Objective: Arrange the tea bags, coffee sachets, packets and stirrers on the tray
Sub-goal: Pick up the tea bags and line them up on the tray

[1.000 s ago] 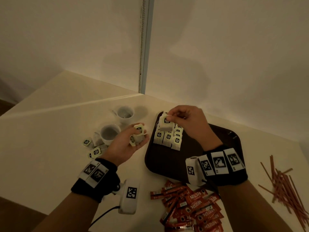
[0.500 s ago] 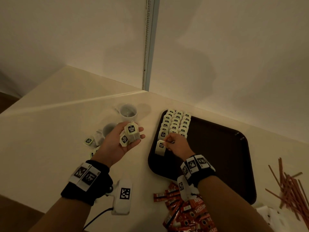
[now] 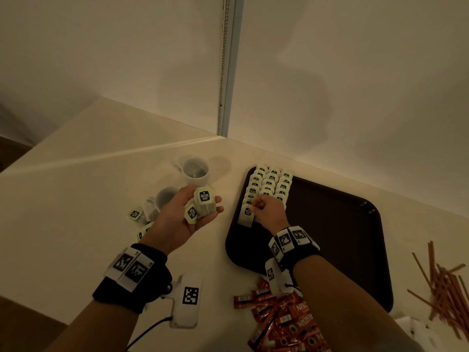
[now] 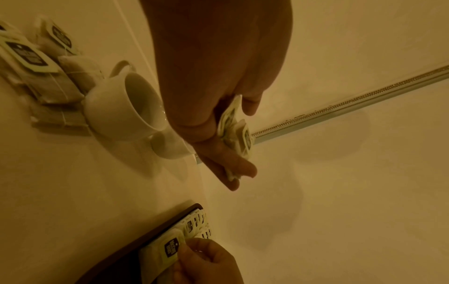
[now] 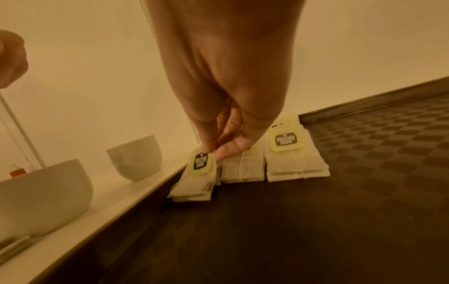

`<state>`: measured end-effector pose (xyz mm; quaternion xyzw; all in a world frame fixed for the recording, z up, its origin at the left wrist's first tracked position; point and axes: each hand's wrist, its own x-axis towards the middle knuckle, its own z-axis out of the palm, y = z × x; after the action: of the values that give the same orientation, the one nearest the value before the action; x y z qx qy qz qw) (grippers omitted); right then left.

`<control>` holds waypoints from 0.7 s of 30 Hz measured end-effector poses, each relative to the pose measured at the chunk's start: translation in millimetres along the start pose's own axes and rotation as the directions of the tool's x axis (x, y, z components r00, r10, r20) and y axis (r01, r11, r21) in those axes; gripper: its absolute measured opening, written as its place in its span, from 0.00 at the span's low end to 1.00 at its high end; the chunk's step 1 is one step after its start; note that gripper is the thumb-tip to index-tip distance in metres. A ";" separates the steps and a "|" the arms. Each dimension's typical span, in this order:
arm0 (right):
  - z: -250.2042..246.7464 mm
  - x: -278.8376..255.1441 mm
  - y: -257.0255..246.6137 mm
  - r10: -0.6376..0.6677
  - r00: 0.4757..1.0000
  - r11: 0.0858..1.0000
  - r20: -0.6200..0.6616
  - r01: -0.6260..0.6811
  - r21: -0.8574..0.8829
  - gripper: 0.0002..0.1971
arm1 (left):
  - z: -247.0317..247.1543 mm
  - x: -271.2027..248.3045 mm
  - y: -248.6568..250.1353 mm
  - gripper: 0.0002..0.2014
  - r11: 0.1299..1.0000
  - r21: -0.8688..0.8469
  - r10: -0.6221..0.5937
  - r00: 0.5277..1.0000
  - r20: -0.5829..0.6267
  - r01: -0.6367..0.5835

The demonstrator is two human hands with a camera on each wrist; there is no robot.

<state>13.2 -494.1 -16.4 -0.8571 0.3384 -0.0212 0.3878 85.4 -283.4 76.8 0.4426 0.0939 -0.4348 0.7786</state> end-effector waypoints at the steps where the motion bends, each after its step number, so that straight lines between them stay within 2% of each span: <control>1: 0.0 1.0 -0.6 0.001 1.000 1.000 0.005 -0.001 -0.020 0.08 | 0.6 -0.1 -0.4 0.19 1.000 0.004 -0.007 1.000 0.010 0.007; 3: -1.2 1.9 -4.3 -0.016 1.000 0.999 -0.023 0.015 -0.033 0.10 | 1.2 0.4 -1.1 0.20 1.000 0.009 -0.027 0.999 0.027 0.026; 6: -12.9 -7.5 -32.3 -0.144 0.987 0.982 -0.071 0.151 0.114 0.10 | 2.4 2.8 -1.0 0.22 0.998 0.056 -0.045 0.998 0.042 0.042; 8: -24.0 -18.4 -60.8 -0.276 0.961 0.935 0.036 0.259 0.243 0.11 | 6.2 3.7 -1.4 0.23 0.993 0.113 -0.047 0.997 0.062 0.040; 10: -31.0 -27.2 -83.7 -0.397 0.909 0.894 0.128 0.351 0.278 0.09 | 12.5 2.8 -0.5 0.22 0.987 0.162 -0.037 0.994 0.107 0.019; 12: -37.1 -32.6 -99.2 -0.474 0.874 0.854 0.110 0.426 0.298 0.08 | 18.4 1.5 -0.2 0.17 0.969 0.242 0.007 0.987 0.162 -0.046; 14: -46.9 -35.5 -109.7 -0.528 0.847 0.817 0.061 0.487 0.310 0.05 | 20.7 2.2 -0.6 0.09 0.913 0.371 0.107 0.976 0.188 -0.171; 15: -52.8 -37.4 -114.4 -0.556 0.830 0.799 0.045 0.519 0.303 0.04 | 20.4 3.7 -1.2 0.09 0.873 0.428 0.169 0.968 0.186 -0.235; 18: -71.0 -43.9 -126.9 -0.600 0.799 0.775 0.033 0.570 0.274 0.05 | 22.4 4.2 0.9 0.11 0.742 0.529 0.368 0.910 0.192 -0.412; 21: -86.3 -53.5 -138.2 -0.627 0.779 0.754 0.021 0.601 0.265 0.04 | 31.4 1.1 6.6 0.09 0.591 0.537 0.527 0.792 0.308 -0.602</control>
<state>24.1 -453.3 149.8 -0.8660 0.0114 -0.1421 0.4793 83.6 -306.7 98.7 0.6493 -0.2424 -0.1961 0.6937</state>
